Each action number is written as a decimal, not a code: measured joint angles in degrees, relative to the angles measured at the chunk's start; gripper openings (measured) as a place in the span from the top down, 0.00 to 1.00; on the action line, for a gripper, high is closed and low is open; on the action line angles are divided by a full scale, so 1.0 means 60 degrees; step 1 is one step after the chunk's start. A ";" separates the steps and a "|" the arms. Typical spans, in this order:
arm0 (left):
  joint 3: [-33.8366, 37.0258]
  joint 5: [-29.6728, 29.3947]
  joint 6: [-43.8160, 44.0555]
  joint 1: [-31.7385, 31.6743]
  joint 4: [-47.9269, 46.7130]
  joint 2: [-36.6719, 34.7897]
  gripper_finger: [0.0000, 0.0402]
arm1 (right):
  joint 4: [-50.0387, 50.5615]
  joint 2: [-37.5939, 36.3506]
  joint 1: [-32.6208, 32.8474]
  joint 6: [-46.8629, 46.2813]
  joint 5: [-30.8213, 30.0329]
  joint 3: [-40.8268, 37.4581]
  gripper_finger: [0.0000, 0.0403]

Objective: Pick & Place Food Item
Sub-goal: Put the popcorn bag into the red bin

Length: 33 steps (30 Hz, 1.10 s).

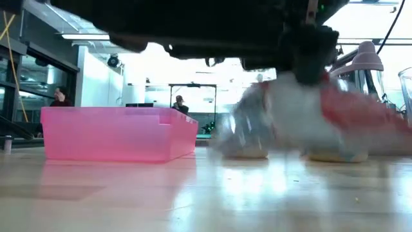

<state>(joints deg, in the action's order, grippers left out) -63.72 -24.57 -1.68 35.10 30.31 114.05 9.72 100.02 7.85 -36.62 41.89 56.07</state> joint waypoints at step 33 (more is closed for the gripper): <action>0.0027 -0.3396 0.3625 0.1627 -0.6328 -0.3388 0.58 | 0.1821 -0.2531 -0.1924 0.1808 -0.2473 0.2811 0.98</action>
<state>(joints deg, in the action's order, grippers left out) -63.56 -44.94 20.07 44.86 -7.65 93.72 20.65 84.84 -3.69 -25.78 27.05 72.94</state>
